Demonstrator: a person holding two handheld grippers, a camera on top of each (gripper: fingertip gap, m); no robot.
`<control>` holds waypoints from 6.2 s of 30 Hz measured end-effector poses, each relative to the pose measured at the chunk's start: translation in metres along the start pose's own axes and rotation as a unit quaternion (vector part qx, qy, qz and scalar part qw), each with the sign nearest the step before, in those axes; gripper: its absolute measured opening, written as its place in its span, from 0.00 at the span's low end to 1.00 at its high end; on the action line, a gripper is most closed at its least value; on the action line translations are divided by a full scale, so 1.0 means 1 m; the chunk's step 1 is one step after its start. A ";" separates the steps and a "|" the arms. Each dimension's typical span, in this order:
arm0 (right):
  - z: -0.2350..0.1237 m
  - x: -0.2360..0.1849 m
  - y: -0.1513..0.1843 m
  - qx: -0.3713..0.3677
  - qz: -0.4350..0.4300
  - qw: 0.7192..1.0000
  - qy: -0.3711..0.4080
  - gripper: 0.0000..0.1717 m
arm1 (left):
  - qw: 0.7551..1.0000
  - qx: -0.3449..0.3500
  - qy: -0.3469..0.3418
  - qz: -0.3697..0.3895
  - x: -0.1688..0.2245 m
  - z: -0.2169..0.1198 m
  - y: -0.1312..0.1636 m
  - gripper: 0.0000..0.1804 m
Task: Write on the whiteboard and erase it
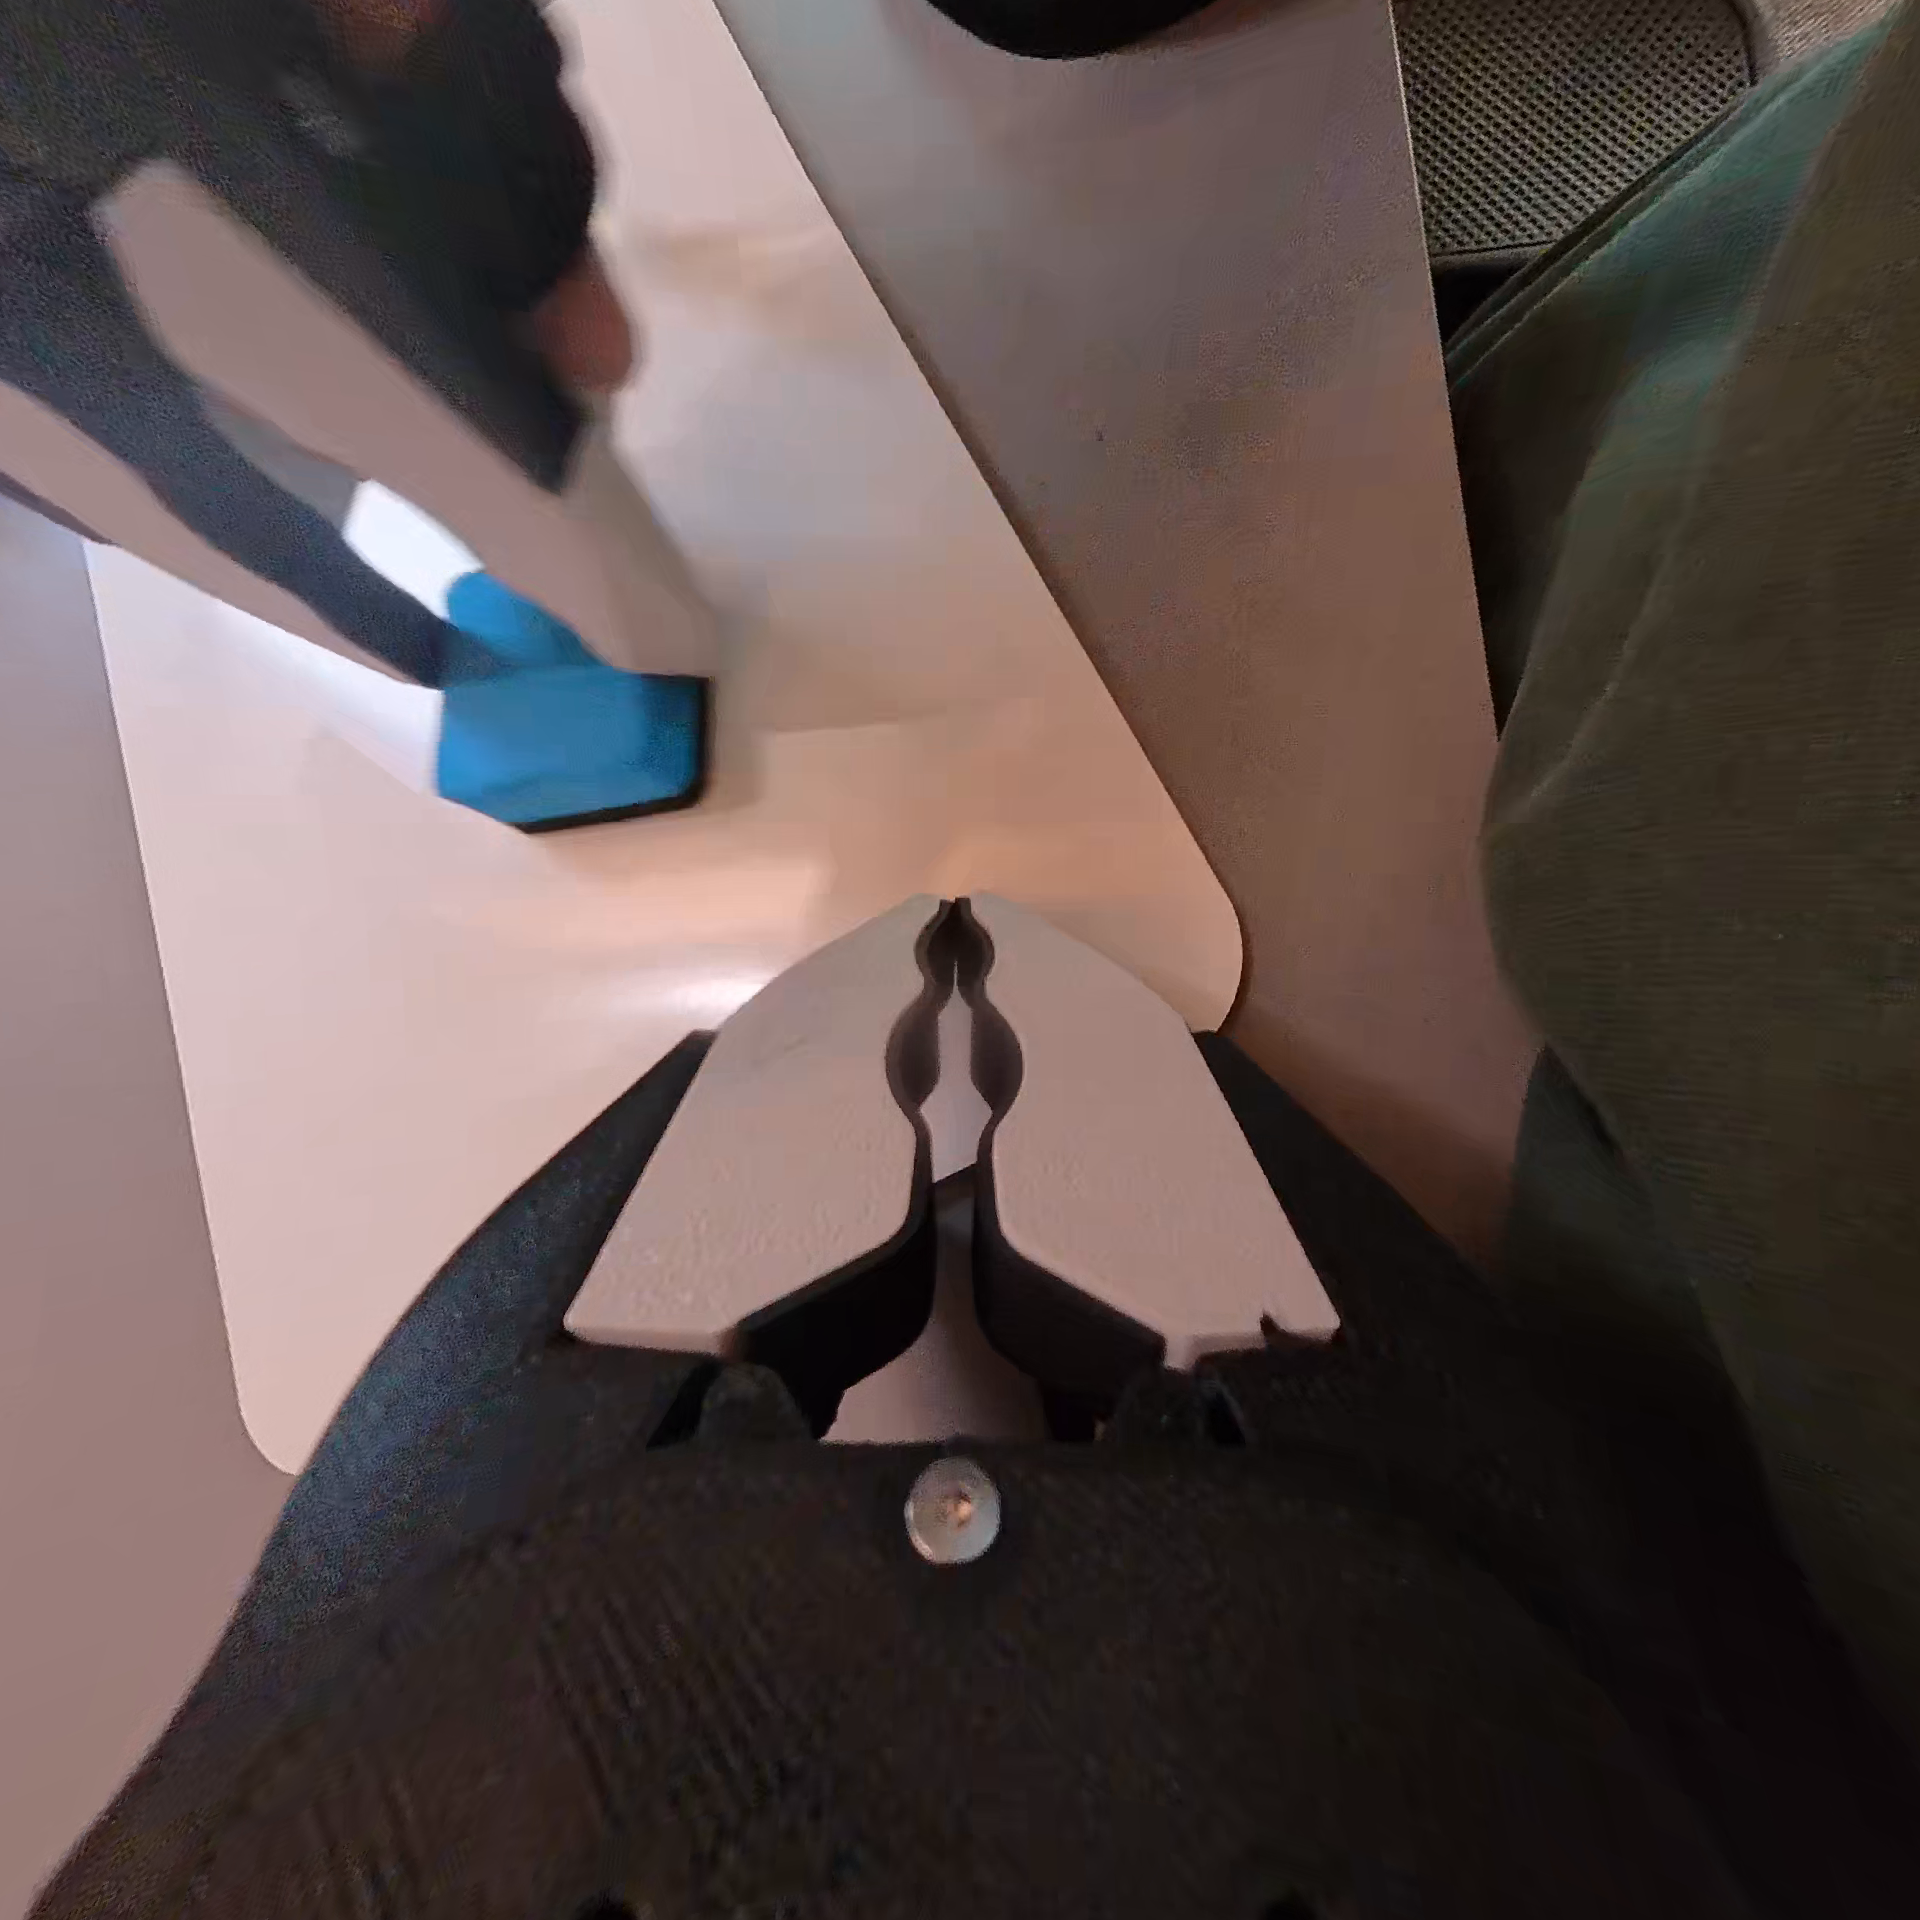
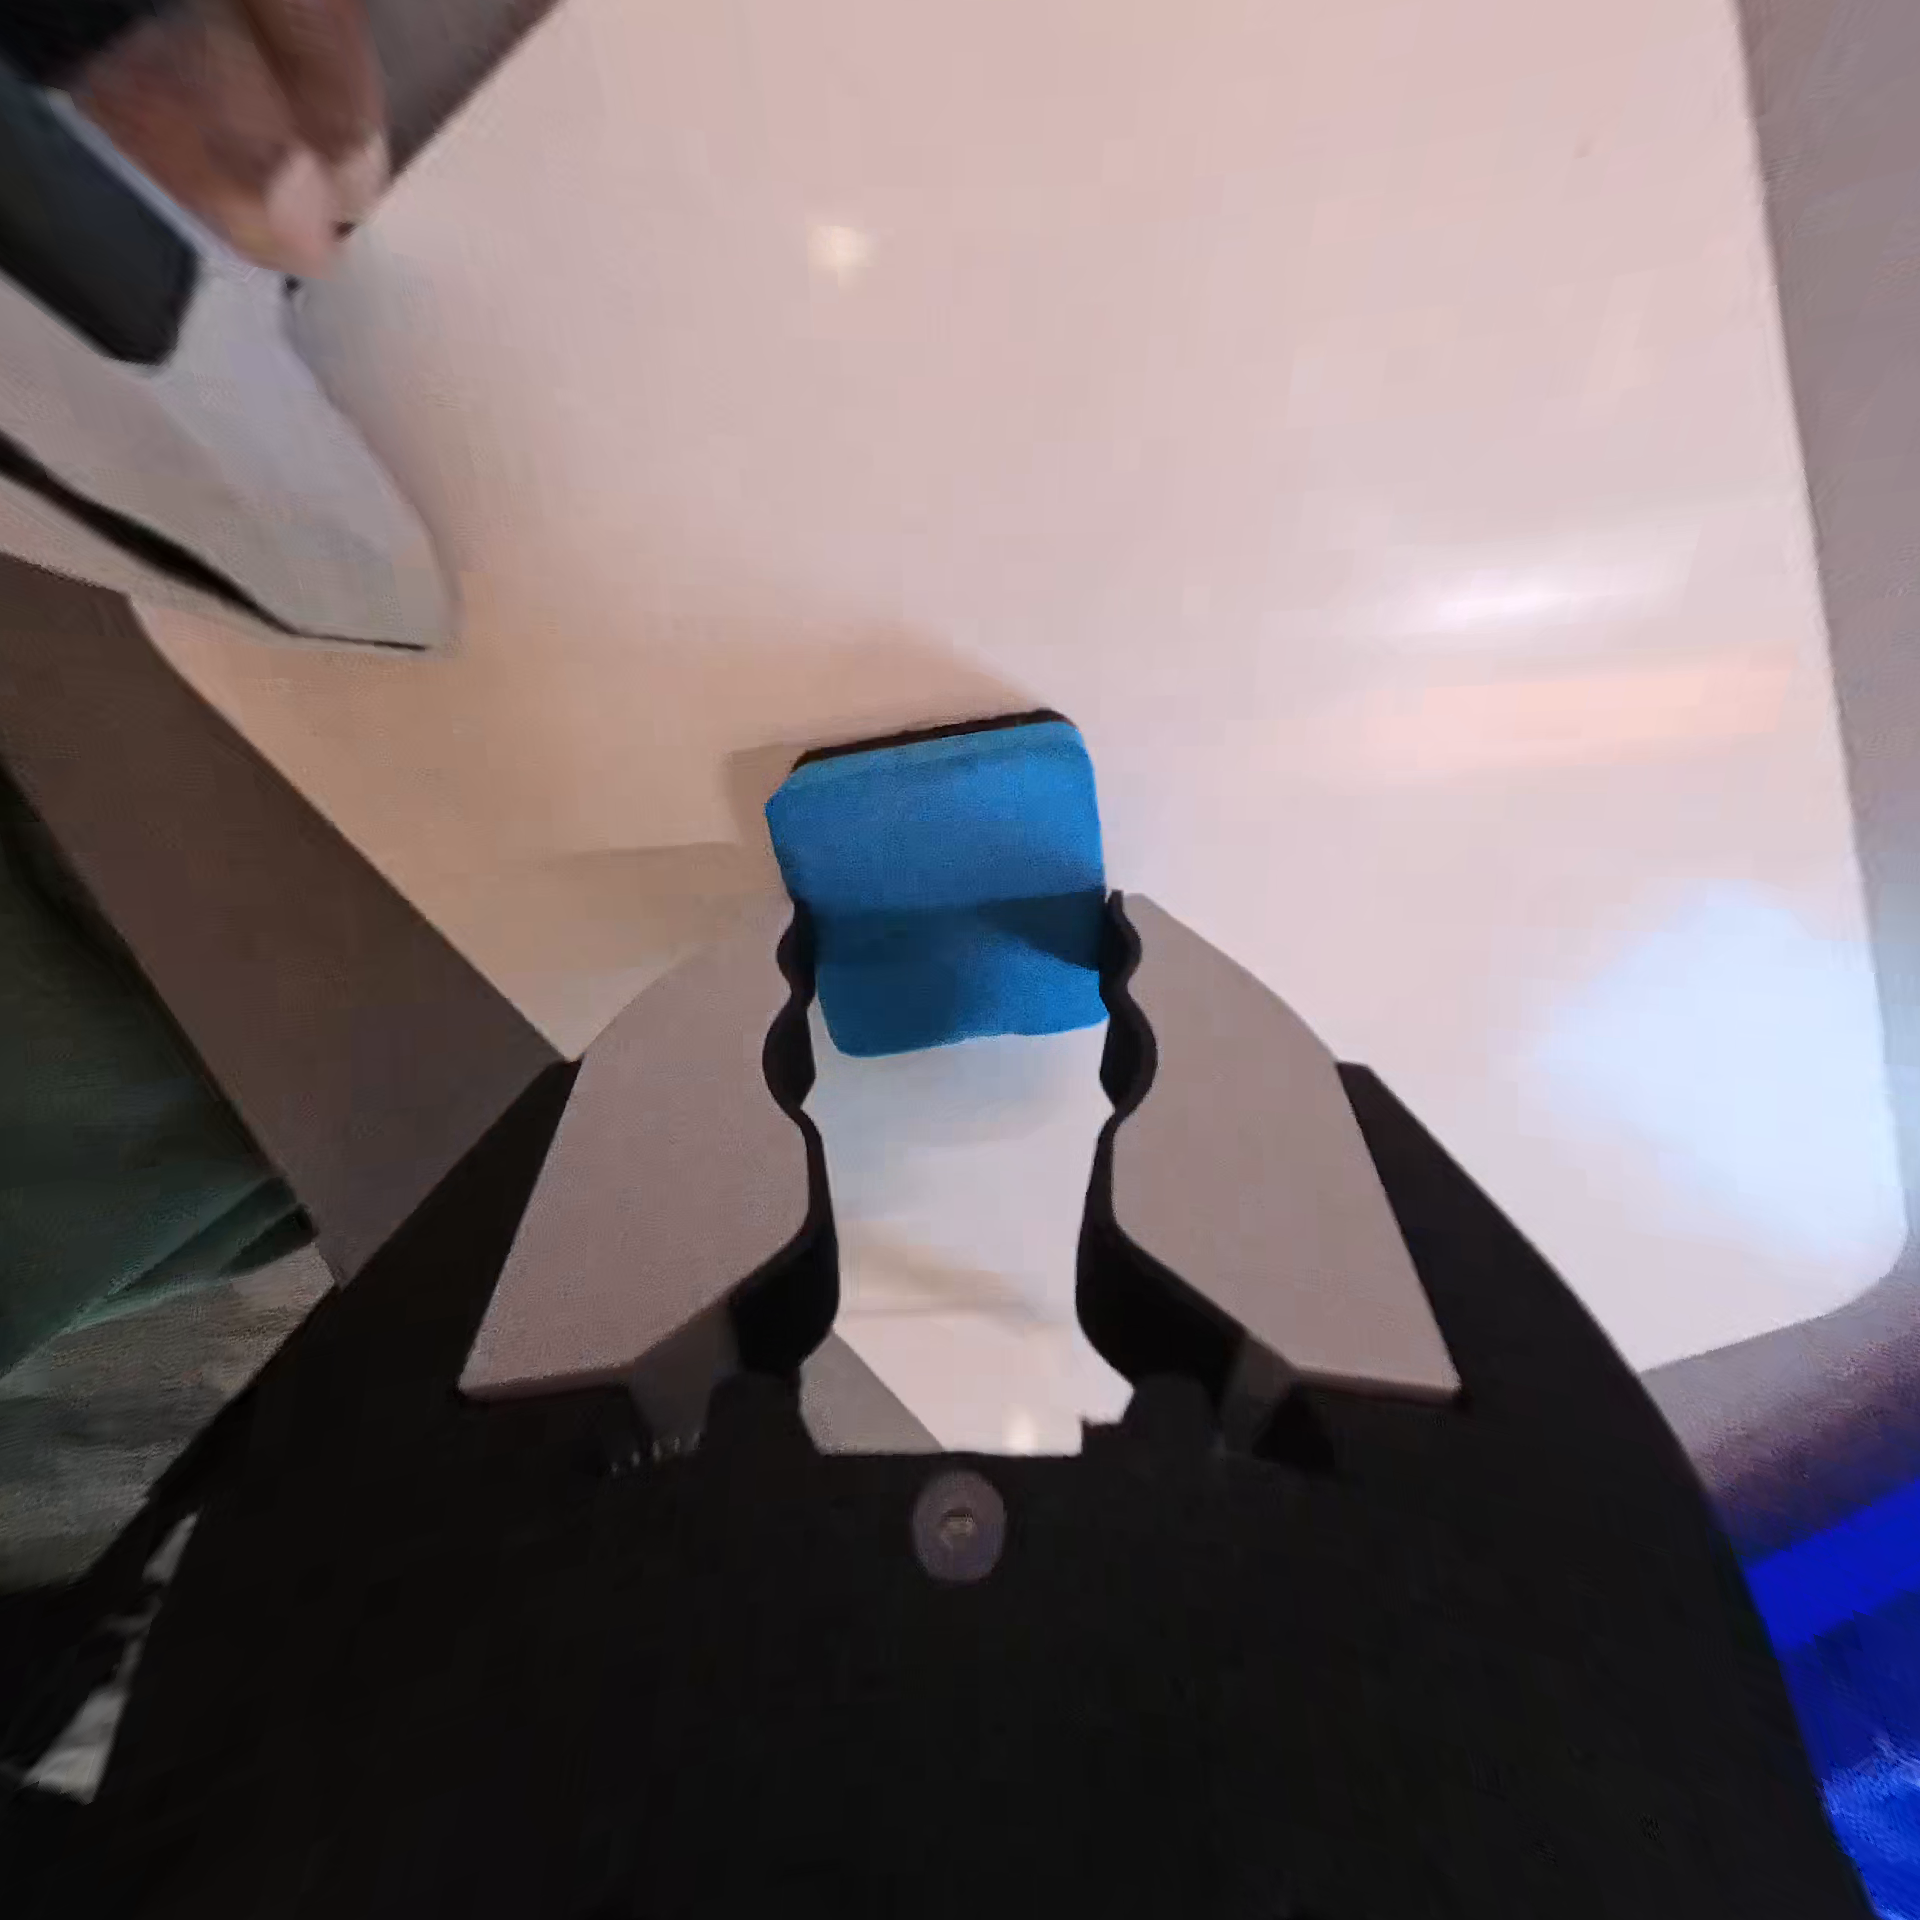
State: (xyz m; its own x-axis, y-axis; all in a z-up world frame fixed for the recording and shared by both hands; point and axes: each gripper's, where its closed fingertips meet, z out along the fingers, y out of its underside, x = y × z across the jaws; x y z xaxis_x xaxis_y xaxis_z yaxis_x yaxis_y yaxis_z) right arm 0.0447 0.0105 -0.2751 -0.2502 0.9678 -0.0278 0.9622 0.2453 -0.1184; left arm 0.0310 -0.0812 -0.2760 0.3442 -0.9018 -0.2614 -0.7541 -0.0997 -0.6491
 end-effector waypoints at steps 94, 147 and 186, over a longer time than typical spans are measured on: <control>-0.120 0.096 -0.054 0.487 0.034 0.855 0.173 0.36 | 0.950 0.213 -0.047 -0.225 -0.105 -0.055 0.005 0.04; -0.114 0.164 0.171 0.039 0.078 0.840 0.535 0.19 | 0.854 -0.363 -0.312 -0.204 -0.187 -0.193 0.257 0.29; -0.035 0.076 0.140 0.015 0.056 0.967 0.247 0.35 | 0.850 -0.336 -0.388 -0.119 -0.196 -0.188 0.263 0.18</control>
State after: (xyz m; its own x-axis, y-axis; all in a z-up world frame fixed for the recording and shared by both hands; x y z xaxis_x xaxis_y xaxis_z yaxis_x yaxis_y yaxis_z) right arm 0.1639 0.1206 -0.2588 -0.0547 0.8990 0.4344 0.9749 0.1421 -0.1714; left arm -0.3401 -0.0095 -0.2615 0.6006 -0.2997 -0.7412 -0.6704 -0.6940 -0.2625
